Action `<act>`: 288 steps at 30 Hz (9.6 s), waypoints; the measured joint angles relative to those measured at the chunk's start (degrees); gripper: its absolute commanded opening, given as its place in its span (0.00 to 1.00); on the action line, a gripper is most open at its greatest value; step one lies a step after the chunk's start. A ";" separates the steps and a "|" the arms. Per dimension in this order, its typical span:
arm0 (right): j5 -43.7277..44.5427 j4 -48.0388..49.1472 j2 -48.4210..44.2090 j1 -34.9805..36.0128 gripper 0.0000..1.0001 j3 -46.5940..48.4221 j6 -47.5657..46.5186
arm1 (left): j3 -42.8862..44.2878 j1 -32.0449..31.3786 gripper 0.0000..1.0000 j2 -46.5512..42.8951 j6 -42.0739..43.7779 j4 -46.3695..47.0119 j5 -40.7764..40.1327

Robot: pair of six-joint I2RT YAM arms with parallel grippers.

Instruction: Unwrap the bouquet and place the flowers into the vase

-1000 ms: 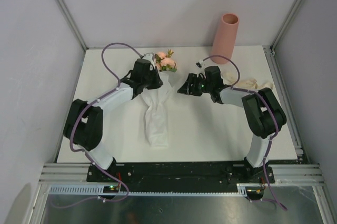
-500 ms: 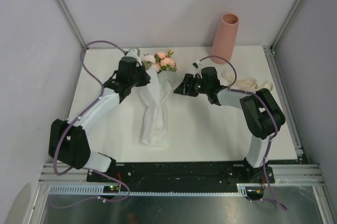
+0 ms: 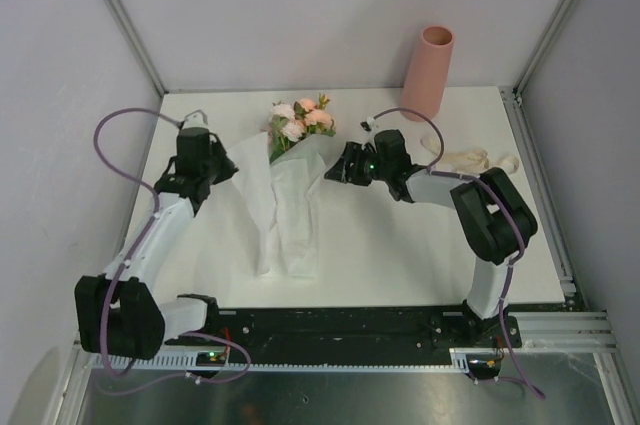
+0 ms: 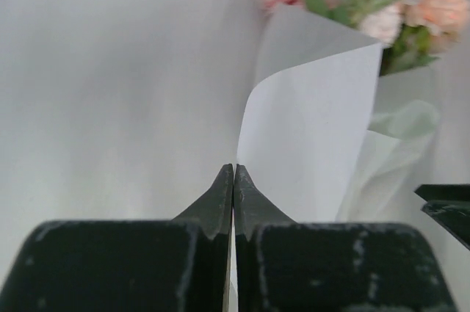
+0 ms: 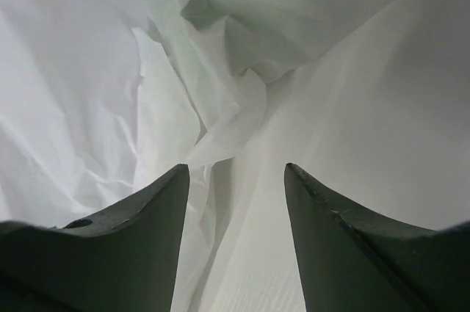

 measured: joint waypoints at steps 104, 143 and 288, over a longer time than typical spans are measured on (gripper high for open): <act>8.48 -18.80 -39.21 -9.53 0.99 -13.94 -9.81 | 2.91 -4.15 0.83 5.42 6.21 -7.63 12.55; 8.50 -19.28 -45.53 -8.55 0.99 -15.65 -10.14 | 1.29 -7.89 0.02 4.98 3.15 -3.26 10.16; 13.07 -14.25 -50.75 -10.86 0.00 -21.40 -6.86 | 30.23 10.97 0.70 51.19 11.06 -3.61 41.66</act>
